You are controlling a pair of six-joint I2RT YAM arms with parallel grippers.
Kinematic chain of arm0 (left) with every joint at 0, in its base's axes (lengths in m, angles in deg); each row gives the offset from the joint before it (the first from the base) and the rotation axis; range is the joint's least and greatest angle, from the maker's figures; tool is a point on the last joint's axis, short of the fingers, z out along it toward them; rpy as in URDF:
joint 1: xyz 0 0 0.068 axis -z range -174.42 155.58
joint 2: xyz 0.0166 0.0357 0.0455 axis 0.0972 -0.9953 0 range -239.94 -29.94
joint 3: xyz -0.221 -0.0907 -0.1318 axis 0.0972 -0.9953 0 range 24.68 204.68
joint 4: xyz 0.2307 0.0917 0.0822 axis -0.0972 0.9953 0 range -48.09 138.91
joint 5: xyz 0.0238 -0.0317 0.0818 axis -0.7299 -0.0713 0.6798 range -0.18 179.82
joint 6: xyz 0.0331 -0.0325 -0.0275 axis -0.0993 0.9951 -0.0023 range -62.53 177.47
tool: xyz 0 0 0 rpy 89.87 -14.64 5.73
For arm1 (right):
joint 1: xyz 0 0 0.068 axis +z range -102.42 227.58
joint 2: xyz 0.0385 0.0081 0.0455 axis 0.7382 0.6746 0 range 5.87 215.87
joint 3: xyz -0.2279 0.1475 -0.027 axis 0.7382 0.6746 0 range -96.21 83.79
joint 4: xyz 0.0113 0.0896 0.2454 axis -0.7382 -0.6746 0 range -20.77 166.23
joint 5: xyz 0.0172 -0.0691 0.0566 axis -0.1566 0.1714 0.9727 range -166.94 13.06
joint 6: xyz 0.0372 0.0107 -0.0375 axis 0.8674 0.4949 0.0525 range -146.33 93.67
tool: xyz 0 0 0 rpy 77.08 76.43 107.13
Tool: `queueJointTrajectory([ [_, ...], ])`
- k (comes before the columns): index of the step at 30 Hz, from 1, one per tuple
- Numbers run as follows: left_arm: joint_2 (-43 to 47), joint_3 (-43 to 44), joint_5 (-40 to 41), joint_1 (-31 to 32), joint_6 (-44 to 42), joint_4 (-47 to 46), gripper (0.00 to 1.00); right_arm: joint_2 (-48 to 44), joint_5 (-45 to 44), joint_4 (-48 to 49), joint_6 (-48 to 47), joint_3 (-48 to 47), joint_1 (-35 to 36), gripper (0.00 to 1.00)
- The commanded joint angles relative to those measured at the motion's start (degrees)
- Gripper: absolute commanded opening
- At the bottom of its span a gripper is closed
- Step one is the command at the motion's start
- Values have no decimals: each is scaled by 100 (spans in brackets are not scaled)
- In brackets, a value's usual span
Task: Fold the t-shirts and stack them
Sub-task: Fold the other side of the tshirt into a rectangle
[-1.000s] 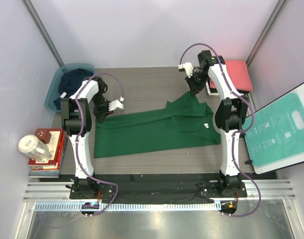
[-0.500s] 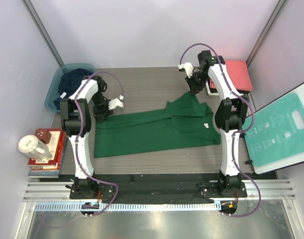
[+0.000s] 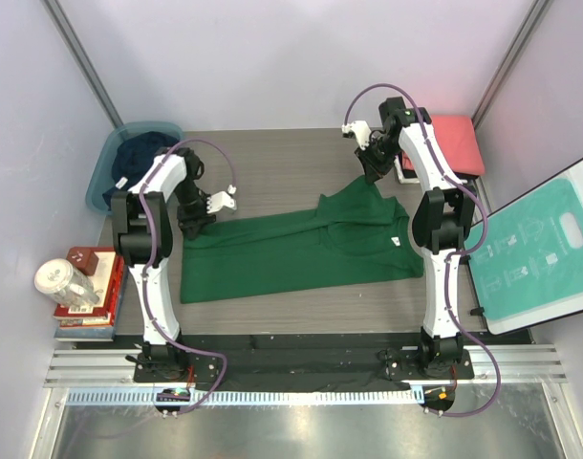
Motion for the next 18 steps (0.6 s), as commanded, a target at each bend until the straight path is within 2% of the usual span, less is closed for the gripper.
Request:
queueJointTrajectory([
  [1,243,-117,-90,48,31,1916,43,-293,41,93,7,-43,36,1],
  [4,243,-117,-143,48,48,1907,46,-302,32,93,7,-52,36,2],
  [7,252,-73,-143,48,75,1776,55,-293,23,102,15,-43,36,2],
  [9,287,-56,-169,48,57,1766,56,-284,23,110,33,-52,36,1],
  [14,270,-108,-187,48,40,1757,56,-275,41,119,51,-61,36,2],
  [17,182,-117,-187,57,83,1784,52,-266,41,137,68,-52,36,1],
  [18,173,-117,-213,57,92,1801,47,-266,41,137,68,-52,36,1],
])
